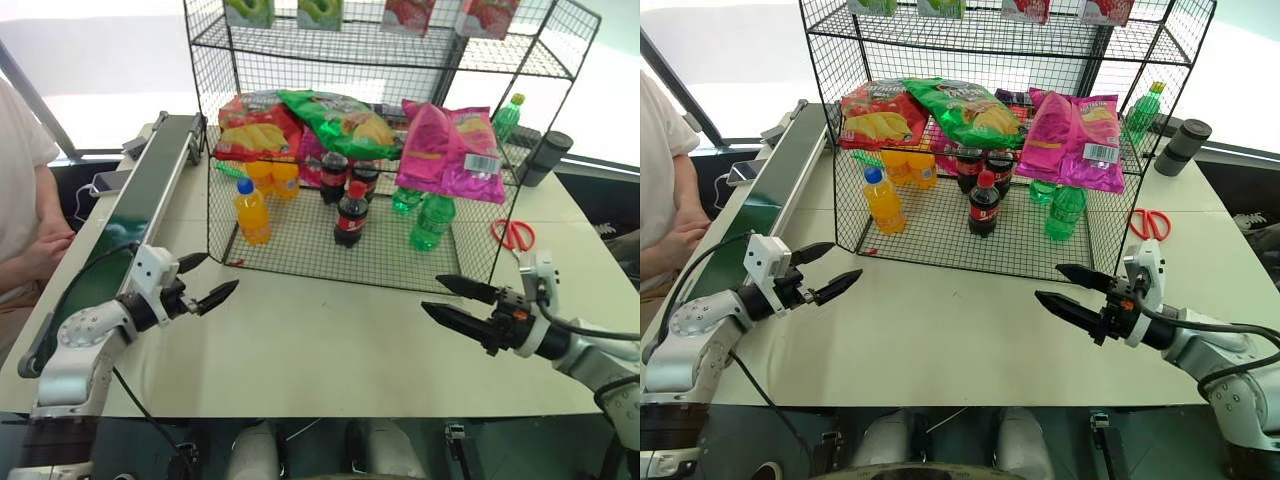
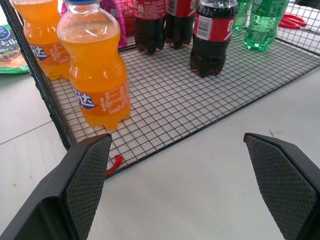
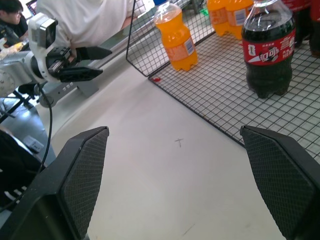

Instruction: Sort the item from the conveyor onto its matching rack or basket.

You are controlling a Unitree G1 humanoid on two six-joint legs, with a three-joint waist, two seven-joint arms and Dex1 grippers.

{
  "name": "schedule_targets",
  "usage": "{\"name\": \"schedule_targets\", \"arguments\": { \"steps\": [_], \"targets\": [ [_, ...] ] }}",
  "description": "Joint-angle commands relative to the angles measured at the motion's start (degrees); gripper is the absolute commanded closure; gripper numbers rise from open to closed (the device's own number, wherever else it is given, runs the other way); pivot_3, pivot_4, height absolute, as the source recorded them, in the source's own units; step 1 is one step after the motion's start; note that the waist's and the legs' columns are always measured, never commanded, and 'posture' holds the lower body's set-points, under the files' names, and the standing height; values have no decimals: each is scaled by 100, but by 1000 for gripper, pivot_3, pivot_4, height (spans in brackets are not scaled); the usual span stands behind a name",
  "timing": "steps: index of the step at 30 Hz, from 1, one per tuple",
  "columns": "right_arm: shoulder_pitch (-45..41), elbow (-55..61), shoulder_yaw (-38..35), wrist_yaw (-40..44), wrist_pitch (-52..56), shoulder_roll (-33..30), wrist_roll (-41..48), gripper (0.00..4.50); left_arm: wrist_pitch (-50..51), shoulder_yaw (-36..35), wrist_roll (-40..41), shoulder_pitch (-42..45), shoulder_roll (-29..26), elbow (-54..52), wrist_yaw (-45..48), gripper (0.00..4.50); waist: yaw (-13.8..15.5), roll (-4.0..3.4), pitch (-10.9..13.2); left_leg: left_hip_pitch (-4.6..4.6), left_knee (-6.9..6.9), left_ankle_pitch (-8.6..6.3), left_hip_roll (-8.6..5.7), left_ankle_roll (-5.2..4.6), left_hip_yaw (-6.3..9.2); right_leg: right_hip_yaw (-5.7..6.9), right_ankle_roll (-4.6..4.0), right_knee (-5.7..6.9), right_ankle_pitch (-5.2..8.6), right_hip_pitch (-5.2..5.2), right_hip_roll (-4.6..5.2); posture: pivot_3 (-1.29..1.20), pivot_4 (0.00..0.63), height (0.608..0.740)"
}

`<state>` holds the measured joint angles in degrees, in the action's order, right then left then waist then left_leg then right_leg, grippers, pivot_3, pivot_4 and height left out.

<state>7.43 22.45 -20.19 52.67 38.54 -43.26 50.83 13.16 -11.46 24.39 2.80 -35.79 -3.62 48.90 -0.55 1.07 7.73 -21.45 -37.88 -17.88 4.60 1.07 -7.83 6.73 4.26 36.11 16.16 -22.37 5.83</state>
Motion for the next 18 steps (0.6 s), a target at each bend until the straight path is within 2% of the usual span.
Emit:
{"name": "schedule_targets", "arguments": {
  "steps": [1,6,12,18],
  "targets": [
    [11,21,-344,125,-61,-138,65,111,-165,-213,55,6,-115,-72,103,0,1,0,0,0,0,0,0,0,0,0,0,0,0,0,0,0,150,726],
    [64,27,-400,210,-48,-203,44,111,179,-209,24,32,-205,-36,29,0,0,1,-1,0,0,0,0,0,0,0,0,0,0,0,0,0,150,726],
    [131,-76,-551,327,-139,-285,-65,111,-264,-436,300,-1,-265,185,648,0,1,1,-1,0,0,0,1,0,0,0,-1,0,0,-1,0,0,150,726],
    [130,-170,-591,455,-182,-368,-128,111,-347,-500,355,22,-244,216,778,0,0,1,-1,0,-1,0,2,-1,0,0,-1,-1,0,0,0,0,150,726]
  ]
}}
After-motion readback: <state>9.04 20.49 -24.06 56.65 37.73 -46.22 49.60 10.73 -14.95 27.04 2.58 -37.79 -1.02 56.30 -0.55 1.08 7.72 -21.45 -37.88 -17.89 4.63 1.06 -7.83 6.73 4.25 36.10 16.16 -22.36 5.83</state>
